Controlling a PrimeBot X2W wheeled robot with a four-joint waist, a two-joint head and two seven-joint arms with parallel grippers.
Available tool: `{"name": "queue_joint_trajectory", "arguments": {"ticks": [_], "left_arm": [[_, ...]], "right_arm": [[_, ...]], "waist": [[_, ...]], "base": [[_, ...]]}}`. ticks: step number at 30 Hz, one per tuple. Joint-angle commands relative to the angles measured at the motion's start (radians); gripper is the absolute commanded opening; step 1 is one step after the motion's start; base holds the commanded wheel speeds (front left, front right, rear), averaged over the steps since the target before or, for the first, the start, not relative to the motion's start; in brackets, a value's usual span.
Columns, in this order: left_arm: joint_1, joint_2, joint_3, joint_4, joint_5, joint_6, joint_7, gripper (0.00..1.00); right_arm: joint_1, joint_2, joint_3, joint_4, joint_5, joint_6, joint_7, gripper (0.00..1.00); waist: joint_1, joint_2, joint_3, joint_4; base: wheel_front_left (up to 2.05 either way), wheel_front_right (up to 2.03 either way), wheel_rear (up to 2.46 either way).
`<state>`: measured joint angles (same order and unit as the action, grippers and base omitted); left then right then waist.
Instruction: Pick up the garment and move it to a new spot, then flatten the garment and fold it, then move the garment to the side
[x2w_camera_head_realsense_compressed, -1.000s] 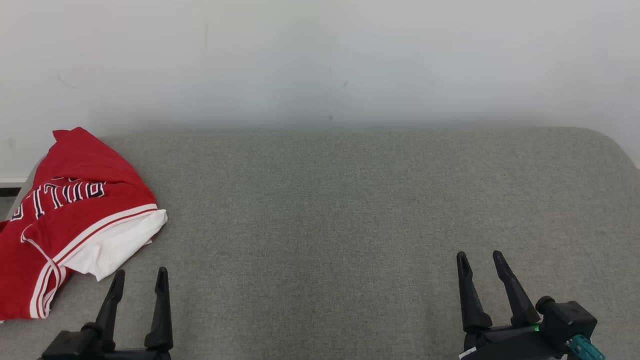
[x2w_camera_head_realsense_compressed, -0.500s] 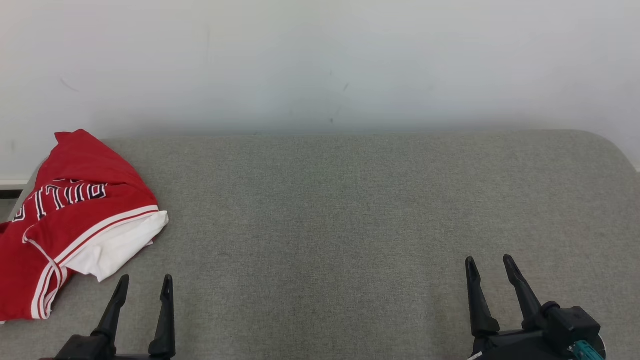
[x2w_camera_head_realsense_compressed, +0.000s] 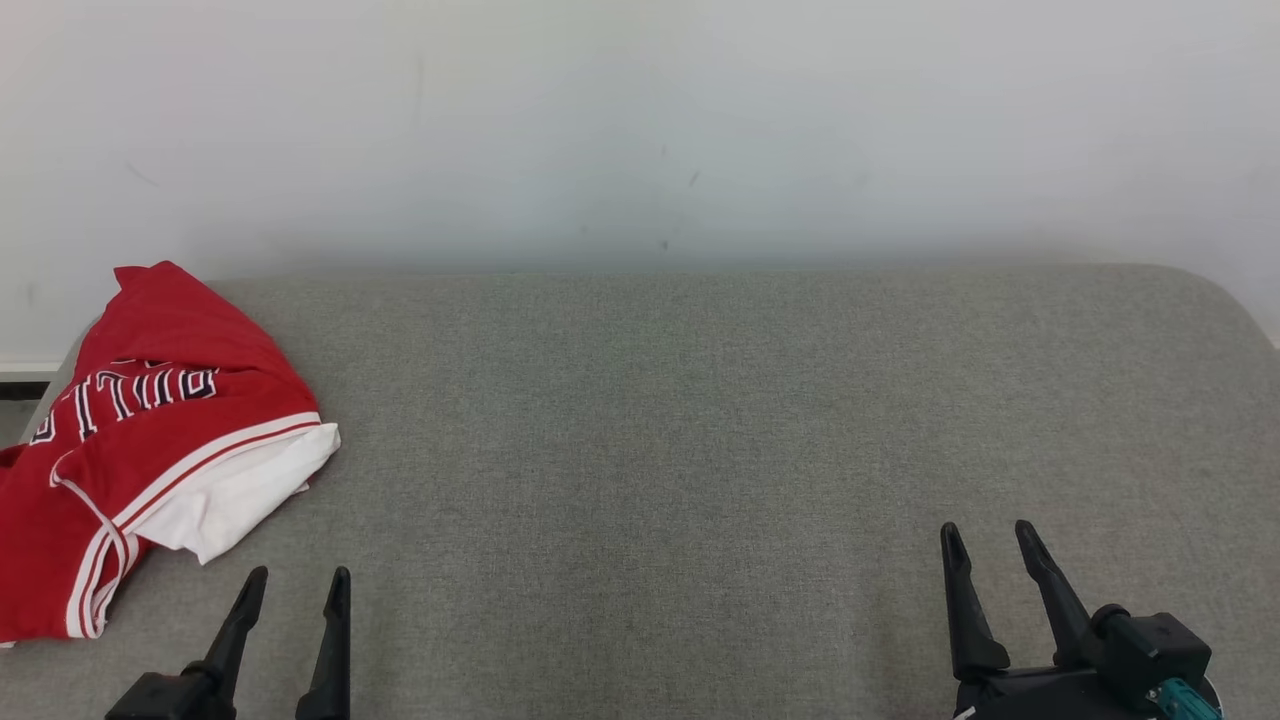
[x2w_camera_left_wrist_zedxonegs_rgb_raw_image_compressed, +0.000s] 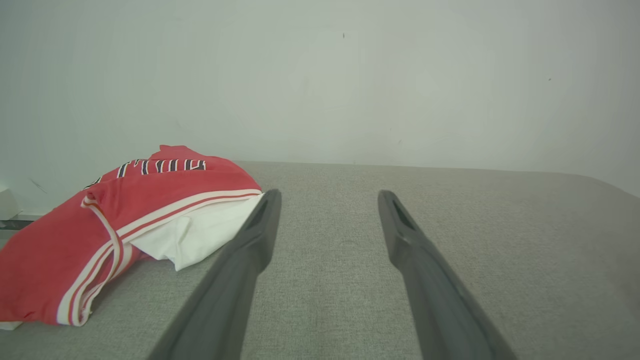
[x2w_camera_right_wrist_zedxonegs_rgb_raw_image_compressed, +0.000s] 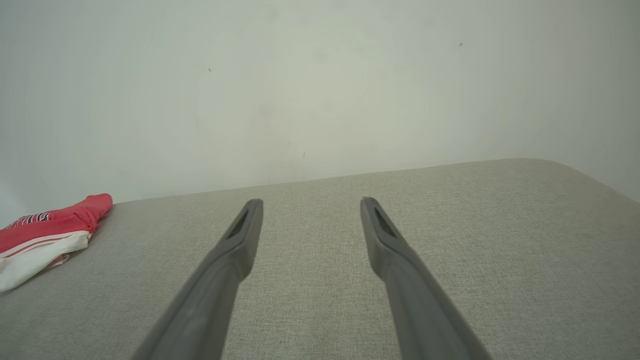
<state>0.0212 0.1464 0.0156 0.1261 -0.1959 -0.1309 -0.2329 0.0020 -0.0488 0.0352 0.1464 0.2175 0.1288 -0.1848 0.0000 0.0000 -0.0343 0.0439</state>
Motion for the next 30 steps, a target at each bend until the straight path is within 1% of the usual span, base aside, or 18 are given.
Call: {"name": "queue_joint_trajectory", "arguments": {"ticks": [1, 11, 20, 25, 30], "left_arm": [[0.004, 0.007, 0.001, -0.004, -0.013, 0.002, 0.002, 1.00], [0.004, 0.013, -0.001, -0.020, -0.034, 0.006, 0.042, 1.00], [0.004, 0.021, -0.006, -0.029, -0.033, 0.019, 0.051, 1.00], [0.000, 0.028, -0.002, -0.027, -0.031, 0.031, 0.051, 1.00], [0.000, 0.031, 0.001, -0.036, -0.027, 0.047, 0.054, 1.00]], "right_arm": [[0.009, -0.003, -0.002, -0.003, 0.003, 0.004, 0.004, 1.00], [0.017, -0.003, -0.006, -0.017, 0.004, 0.004, 0.026, 1.00], [0.020, -0.003, -0.003, -0.016, 0.006, 0.004, 0.030, 1.00], [0.020, -0.003, 0.000, -0.013, 0.011, 0.004, 0.031, 1.00], [0.022, -0.003, 0.005, -0.006, 0.018, 0.004, 0.028, 1.00]], "waist": [[0.0000, 0.0000, 0.000, 0.000], [0.0000, 0.0000, 0.003, 0.003], [0.0000, 0.0000, 0.005, 0.009], [0.0000, 0.0000, 0.007, 0.025], [0.0000, 0.0000, 0.008, 0.057]], "base": [[0.00, 0.00, 0.00], [0.00, 0.00, 0.00], [0.00, 0.00, 0.00], [0.00, 0.00, 0.00], [0.00, 0.00, 0.00]]}}
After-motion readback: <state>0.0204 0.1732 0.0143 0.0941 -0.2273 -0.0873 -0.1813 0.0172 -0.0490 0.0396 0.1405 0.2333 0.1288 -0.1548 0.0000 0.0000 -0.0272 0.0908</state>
